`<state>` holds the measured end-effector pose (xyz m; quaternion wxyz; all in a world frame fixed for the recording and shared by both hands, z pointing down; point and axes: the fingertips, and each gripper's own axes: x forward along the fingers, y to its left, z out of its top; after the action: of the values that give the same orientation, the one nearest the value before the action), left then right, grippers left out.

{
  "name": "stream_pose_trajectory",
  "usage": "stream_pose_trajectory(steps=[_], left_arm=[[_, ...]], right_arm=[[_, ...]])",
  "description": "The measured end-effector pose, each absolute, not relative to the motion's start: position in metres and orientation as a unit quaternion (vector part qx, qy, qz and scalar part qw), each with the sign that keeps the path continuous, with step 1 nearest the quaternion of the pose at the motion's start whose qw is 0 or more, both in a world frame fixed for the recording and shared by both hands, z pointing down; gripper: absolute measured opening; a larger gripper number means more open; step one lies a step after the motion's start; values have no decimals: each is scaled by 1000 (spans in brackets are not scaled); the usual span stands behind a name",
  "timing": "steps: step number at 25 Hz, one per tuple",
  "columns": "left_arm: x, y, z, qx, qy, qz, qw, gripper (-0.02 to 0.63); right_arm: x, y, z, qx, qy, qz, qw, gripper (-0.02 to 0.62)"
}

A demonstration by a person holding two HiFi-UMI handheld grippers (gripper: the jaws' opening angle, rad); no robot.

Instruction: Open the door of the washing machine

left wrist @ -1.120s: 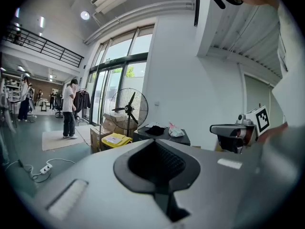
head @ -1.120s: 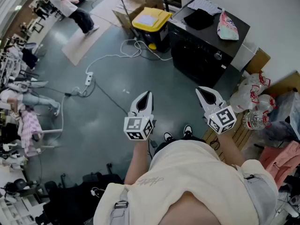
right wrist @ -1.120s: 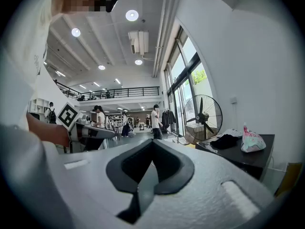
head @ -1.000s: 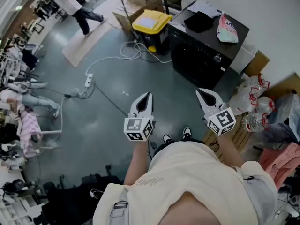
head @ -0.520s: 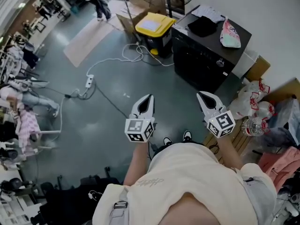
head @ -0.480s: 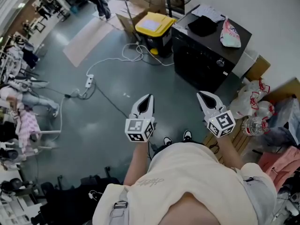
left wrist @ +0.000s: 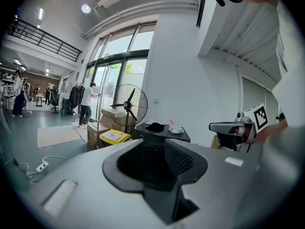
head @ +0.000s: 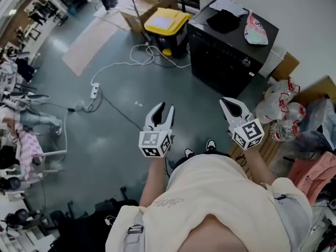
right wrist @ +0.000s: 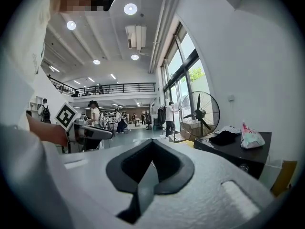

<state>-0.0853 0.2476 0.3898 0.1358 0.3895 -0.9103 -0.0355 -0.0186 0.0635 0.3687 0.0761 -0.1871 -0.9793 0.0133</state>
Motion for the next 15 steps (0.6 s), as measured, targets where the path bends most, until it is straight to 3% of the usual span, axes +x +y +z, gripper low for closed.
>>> stream_pose_trajectory(steps=[15], left_arm=[[-102, 301, 418, 403, -900, -66, 151, 127]], right_arm=[[-49, 110, 386, -148, -985, 18, 85, 2]])
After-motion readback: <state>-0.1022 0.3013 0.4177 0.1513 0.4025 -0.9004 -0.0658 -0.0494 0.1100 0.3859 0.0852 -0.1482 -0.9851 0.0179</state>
